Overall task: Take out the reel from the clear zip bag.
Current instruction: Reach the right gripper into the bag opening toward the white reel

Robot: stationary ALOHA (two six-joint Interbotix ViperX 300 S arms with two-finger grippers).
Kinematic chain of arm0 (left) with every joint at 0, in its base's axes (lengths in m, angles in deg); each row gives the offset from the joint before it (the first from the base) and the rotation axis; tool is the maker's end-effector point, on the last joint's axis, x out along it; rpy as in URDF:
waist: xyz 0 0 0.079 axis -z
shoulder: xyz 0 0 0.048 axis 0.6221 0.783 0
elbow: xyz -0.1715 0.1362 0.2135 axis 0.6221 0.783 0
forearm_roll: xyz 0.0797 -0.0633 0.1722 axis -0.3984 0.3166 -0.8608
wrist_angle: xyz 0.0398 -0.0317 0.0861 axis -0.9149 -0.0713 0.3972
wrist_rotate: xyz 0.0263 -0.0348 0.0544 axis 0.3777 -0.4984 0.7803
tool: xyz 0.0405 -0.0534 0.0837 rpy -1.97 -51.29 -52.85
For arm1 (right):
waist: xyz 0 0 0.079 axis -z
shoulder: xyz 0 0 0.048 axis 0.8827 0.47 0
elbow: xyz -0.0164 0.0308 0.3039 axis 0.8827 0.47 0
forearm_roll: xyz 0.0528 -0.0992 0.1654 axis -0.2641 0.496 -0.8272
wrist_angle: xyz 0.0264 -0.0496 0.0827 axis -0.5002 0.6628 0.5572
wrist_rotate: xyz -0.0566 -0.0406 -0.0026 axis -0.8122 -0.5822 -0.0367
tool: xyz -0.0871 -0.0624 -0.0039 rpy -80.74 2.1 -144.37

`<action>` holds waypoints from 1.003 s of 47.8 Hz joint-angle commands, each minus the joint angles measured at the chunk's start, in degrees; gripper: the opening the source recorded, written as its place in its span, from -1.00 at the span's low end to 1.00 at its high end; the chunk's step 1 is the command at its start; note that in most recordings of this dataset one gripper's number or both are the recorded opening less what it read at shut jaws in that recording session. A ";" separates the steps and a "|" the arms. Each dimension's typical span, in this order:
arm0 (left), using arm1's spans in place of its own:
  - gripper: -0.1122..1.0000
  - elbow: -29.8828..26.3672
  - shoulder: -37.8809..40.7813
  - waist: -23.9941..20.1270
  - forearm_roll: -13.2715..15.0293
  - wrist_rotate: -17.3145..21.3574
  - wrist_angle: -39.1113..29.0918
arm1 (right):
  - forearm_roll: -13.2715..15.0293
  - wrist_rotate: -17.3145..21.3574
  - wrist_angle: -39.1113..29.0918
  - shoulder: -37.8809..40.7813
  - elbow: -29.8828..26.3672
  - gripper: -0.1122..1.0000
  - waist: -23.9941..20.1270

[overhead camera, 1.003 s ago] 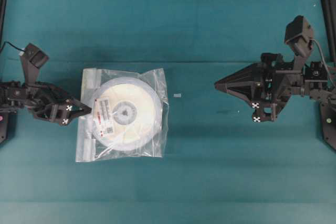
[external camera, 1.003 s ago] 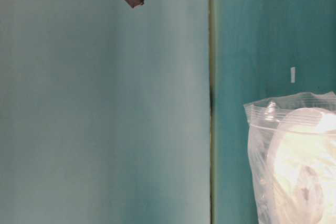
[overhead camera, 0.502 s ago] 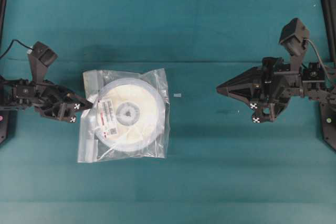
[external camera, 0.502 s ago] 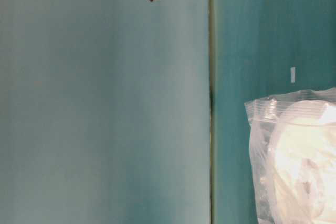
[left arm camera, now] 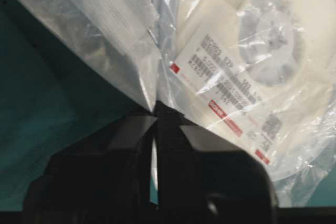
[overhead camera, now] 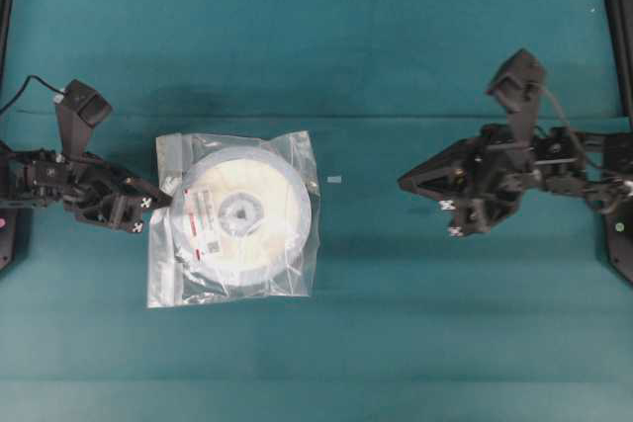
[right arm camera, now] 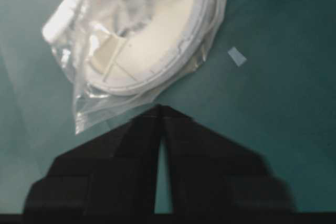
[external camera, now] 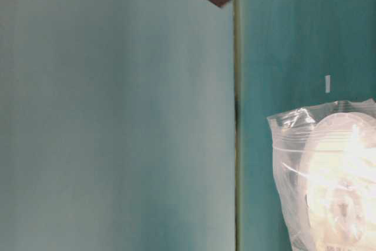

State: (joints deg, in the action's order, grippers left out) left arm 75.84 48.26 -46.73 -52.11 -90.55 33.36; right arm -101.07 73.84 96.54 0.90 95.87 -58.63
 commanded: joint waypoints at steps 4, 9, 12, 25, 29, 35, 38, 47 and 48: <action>-0.80 -0.62 -0.62 0.09 -0.18 0.18 0.00 | -0.09 2.20 0.09 6.33 -5.10 0.13 0.00; -0.80 -0.62 -0.70 0.18 -0.09 0.18 -0.09 | -0.09 2.29 0.00 9.93 -8.00 0.63 0.09; -0.80 -0.53 -0.70 0.09 -0.18 0.18 0.00 | -0.09 2.29 -0.18 12.04 -9.23 0.83 0.26; -0.80 -0.62 -0.70 0.09 -0.18 0.18 -0.09 | -0.18 2.29 -1.32 20.04 -14.94 0.73 0.35; -0.80 -0.62 -0.70 0.09 -0.18 0.18 -0.09 | -0.18 2.29 -1.58 21.88 -16.52 0.72 0.35; -0.80 -0.62 -0.79 0.09 -0.18 0.18 -0.09 | -0.18 2.20 -1.41 24.26 -18.81 0.72 0.18; -0.80 -0.62 -0.79 0.09 -0.18 0.18 -0.09 | -0.18 2.20 -1.58 25.40 -19.95 0.72 -0.09; -0.80 -0.62 -0.70 0.09 -0.18 0.18 -0.09 | -0.18 2.29 -1.49 27.77 -21.53 0.72 -0.53; -0.80 -0.70 -0.79 0.09 -0.18 0.18 -0.09 | -0.18 2.29 -1.49 28.04 -21.62 0.72 -0.53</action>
State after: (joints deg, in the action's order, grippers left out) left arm 75.84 48.17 -46.64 -52.11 -90.47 33.10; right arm -101.07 75.59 94.87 28.67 75.39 -58.89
